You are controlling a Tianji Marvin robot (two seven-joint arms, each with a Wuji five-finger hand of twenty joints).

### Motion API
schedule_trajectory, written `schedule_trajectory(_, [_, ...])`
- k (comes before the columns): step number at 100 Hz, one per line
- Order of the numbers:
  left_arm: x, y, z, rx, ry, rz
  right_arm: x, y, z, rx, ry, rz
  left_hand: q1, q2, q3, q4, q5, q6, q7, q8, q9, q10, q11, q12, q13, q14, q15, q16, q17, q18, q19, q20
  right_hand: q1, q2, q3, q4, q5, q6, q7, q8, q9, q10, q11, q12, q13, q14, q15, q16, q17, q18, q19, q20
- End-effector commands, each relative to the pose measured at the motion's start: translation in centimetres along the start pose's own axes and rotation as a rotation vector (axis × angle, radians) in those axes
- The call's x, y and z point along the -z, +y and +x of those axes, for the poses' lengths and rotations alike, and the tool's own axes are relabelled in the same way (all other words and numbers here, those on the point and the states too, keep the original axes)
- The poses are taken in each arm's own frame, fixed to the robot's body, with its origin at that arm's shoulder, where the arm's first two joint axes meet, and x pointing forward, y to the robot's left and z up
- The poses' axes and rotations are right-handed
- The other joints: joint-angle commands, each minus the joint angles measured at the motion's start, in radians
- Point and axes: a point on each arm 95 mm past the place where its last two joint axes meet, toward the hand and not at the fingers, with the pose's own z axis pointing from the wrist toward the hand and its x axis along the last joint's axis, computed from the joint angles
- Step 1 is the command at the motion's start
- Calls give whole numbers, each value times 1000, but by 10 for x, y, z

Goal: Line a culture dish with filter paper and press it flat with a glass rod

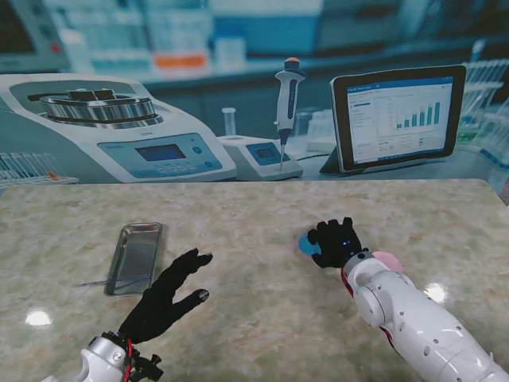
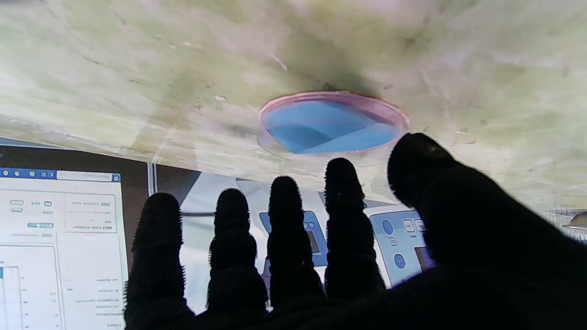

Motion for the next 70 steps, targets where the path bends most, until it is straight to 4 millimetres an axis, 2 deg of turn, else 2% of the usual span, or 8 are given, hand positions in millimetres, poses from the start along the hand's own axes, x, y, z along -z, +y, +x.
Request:
schedule_trajectory(1, [1, 2, 1, 5, 0, -6, 2, -1, 1, 0, -1, 3, 5, 23, -16, 13, -4, -24, 17, 4, -20, -5, 3, 11, -29, -32, -10, -2, -2, -30, -45, 4, -44, 21, -11, 25, -45, 20, -23, 10, -41, 14, -3, -3, -41, 14, -5, 4, -20, 14, -15, 13])
schedule_trajectory(18, [1, 2, 1, 9, 1, -6, 7, 8, 2, -22, -4, -8, 3, 24, -16, 13, -3, -25, 17, 3, -20, -6, 3, 11, -29, -32, -10, -2, -2, -30, -45, 4, -89, 40, -60, 37, -107, 29, -130, -23, -56, 19, -24, -12, -52, 27, -12, 5, -27, 15, -26, 14])
schedule_trajectory(41, [1, 4, 0, 16, 3, -7, 17, 30, 11, -84, 3, -43, 1, 25, -17, 13, -5, -25, 16, 3, -20, -6, 3, 10, -29, -31, -10, -2, -2, -30, -46, 4, -90, 95, -130, 51, -164, 39, -262, -101, -83, 31, -125, -80, -75, 41, -65, -16, -49, 23, -79, -10])
schedule_trajectory(57, [0, 4, 0, 23, 4, -6, 27, 46, 22, -150, 15, -67, 1, 26, -16, 14, -5, -25, 15, 2, -20, -6, 3, 10, -29, -31, -10, -3, -2, -30, -46, 4, -77, 162, -189, 69, -202, 41, -304, -134, -114, 29, -173, -118, -102, 36, -113, -43, -74, 24, -136, -45])
schedule_trajectory(70, [0, 5, 0, 30, 4, -5, 38, 54, 34, -213, 32, -92, 1, 26, -16, 14, -7, -26, 13, 1, -20, -5, 3, 9, -29, -32, -10, -2, -2, -30, -45, 4, -64, 191, -215, 79, -229, 32, -320, -146, -130, 18, -192, -136, -121, 28, -142, -61, -96, 21, -173, -70])
